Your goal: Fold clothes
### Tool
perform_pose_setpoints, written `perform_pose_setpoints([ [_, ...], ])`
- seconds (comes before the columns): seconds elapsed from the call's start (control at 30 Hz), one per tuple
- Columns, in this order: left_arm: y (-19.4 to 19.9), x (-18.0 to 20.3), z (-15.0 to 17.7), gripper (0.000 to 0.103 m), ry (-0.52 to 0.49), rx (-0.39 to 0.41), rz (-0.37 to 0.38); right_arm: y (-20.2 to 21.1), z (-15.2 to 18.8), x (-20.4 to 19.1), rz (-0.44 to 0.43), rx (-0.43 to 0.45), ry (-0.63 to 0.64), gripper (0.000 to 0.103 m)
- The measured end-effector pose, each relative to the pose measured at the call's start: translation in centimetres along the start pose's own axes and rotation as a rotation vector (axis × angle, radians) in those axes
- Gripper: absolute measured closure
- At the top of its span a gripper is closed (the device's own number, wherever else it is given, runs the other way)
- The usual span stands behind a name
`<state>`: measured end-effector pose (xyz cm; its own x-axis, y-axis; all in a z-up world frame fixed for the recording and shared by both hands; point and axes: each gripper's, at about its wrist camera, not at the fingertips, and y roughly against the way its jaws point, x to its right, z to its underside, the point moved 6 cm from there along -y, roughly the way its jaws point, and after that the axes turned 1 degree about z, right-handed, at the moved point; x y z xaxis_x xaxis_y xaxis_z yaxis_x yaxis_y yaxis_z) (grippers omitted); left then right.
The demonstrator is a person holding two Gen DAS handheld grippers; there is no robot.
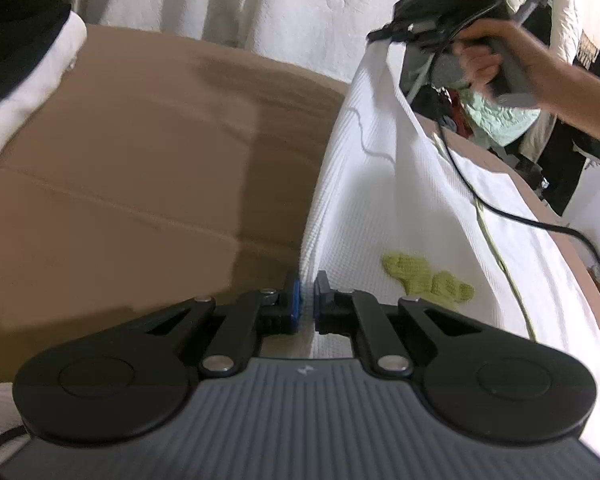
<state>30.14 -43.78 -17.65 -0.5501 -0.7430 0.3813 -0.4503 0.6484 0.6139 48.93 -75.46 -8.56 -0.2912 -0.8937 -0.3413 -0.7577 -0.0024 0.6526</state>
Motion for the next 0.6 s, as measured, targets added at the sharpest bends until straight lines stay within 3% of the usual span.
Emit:
perform_pose_setpoints([
  [0.2, -1.3, -1.2, 0.6, 0.092, 0.031, -0.088, -0.106, -4.4, 0.6, -1.2, 0.04, -0.039, 0.024, 0.098],
  [0.3, -1.5, -1.9, 1.0, 0.092, 0.078, -0.092, -0.101, -7.1, 1.4, -1.4, 0.055, -0.087, -0.05, 0.095],
  [0.4, -1.2, -2.5, 0.9, 0.09, 0.118, -0.1, -0.092, -6.7, 0.7, -1.3, -0.005, -0.043, -0.11, 0.084],
  [0.47, -0.9, -3.3, 0.9, 0.09, 0.154, -0.095, -0.091, -5.7, -0.1, -1.1, -0.052, 0.007, -0.139, 0.063],
  [0.53, -0.6, -3.6, 1.1, 0.088, 0.169, -0.085, -0.106, -3.1, -1.3, 0.0, -0.086, 0.075, -0.155, 0.05],
  [0.6, -0.4, -3.5, 1.2, 0.087, 0.159, -0.071, -0.135, 0.2, -2.0, 2.4, -0.081, 0.127, -0.155, 0.045],
])
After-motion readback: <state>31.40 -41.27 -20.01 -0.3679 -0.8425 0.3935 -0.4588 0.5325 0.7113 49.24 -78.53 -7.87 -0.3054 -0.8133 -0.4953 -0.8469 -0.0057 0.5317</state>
